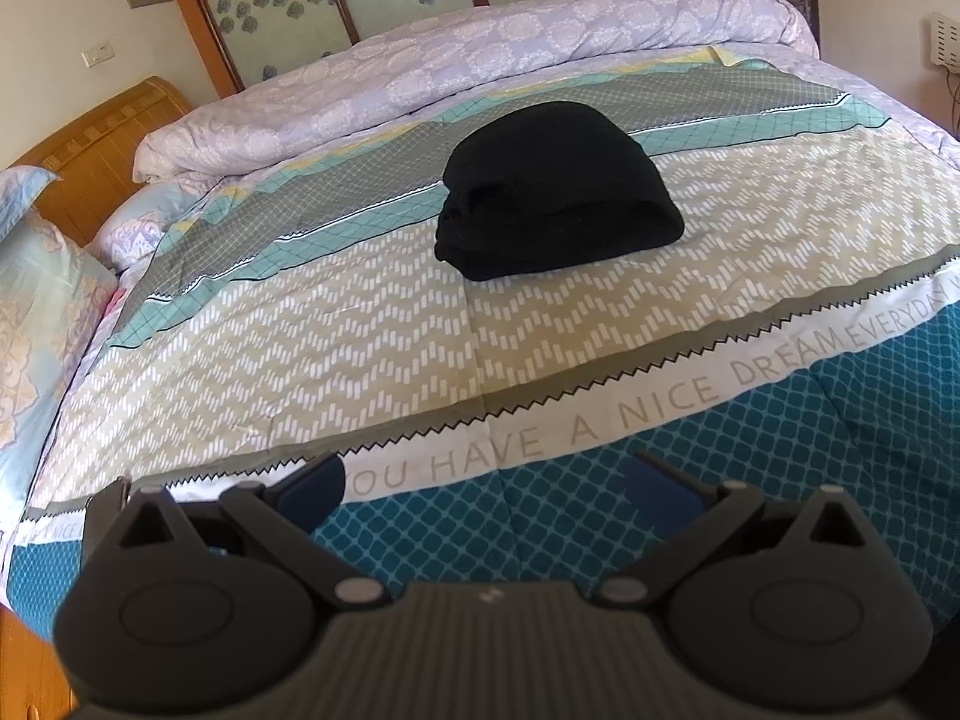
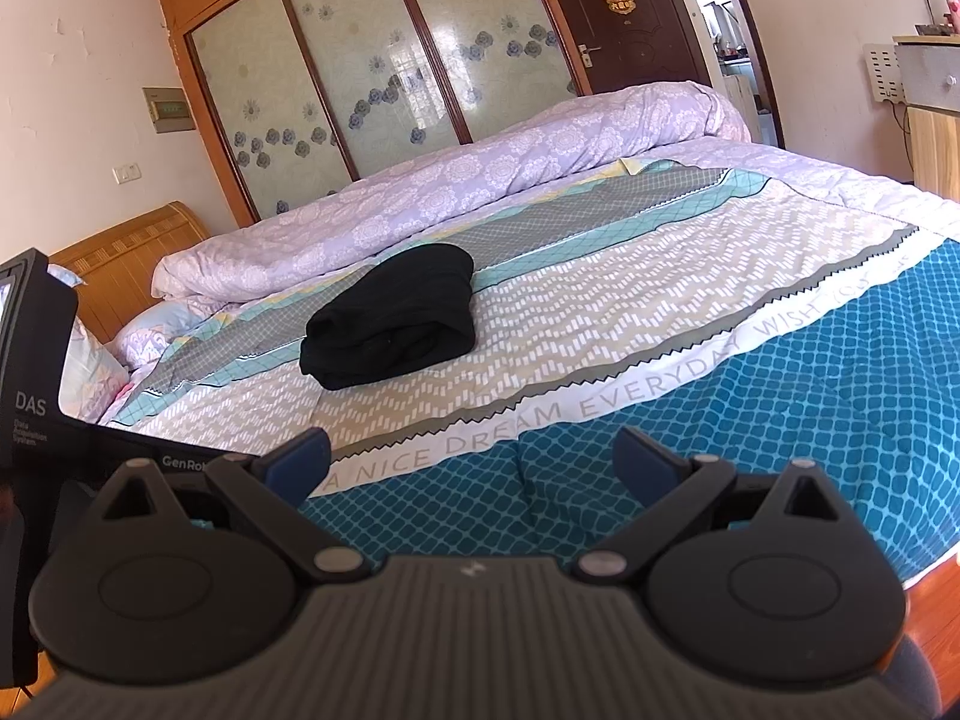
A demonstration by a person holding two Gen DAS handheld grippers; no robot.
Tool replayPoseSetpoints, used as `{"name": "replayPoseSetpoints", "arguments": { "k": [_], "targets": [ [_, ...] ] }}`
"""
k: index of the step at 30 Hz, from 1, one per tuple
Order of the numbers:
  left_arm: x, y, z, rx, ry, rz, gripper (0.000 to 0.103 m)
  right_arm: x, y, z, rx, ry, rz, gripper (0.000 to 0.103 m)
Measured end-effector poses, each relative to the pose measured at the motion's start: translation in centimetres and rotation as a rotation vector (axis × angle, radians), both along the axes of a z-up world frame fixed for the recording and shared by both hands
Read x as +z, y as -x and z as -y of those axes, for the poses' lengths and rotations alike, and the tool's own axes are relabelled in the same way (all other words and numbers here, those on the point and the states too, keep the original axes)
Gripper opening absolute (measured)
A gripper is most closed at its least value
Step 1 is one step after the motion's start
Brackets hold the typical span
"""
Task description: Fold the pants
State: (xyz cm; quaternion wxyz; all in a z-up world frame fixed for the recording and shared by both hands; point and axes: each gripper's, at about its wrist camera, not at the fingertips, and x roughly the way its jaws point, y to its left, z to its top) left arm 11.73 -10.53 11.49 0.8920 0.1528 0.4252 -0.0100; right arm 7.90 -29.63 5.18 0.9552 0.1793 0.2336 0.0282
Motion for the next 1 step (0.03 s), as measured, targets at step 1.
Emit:
{"name": "replayPoseSetpoints", "arguments": {
  "k": [1],
  "targets": [
    [0.07, 0.02, 0.05, -0.005, 0.001, 0.003, 0.103, -0.01, -0.01, -0.02, 0.001, 0.001, 0.001, 0.101]
  ]
}}
